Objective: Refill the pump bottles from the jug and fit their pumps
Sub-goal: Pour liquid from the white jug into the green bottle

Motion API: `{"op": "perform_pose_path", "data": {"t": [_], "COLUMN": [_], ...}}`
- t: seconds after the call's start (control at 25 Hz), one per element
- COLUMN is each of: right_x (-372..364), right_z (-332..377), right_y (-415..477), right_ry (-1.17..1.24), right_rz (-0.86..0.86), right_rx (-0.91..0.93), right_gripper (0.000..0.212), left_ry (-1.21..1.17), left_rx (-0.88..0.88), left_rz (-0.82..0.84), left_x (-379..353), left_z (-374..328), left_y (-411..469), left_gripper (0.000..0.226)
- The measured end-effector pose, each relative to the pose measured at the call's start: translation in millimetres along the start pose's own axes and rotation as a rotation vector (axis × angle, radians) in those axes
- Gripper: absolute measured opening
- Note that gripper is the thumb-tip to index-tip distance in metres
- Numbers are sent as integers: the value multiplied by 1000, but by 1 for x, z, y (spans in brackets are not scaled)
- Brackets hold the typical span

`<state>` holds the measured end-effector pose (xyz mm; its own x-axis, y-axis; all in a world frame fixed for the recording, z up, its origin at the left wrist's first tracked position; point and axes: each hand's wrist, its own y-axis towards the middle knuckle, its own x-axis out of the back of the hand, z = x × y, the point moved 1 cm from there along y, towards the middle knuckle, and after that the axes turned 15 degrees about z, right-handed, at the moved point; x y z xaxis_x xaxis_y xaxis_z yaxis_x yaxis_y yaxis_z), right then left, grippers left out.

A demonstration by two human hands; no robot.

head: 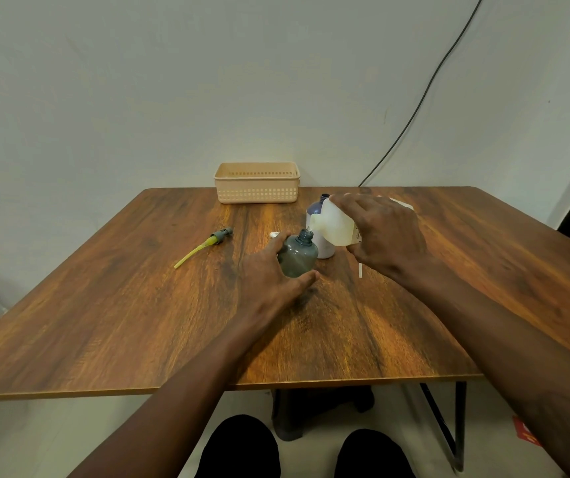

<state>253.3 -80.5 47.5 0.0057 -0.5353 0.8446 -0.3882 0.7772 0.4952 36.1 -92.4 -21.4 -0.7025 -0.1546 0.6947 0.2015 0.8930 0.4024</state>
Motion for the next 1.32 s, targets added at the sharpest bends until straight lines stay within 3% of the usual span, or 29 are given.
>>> {"op": "perform_pose_path", "data": {"t": [1.32], "right_x": [5], "right_z": [1], "right_y": [3], "right_ry": [-24], "right_rz": [-21], "right_rx": [28], "right_gripper": [86], "left_ry": [-13], "left_rx": [-3], "left_rz": [18], "left_x": [-4], "left_z": [7], "left_y": [1], "left_gripper": [97]}}
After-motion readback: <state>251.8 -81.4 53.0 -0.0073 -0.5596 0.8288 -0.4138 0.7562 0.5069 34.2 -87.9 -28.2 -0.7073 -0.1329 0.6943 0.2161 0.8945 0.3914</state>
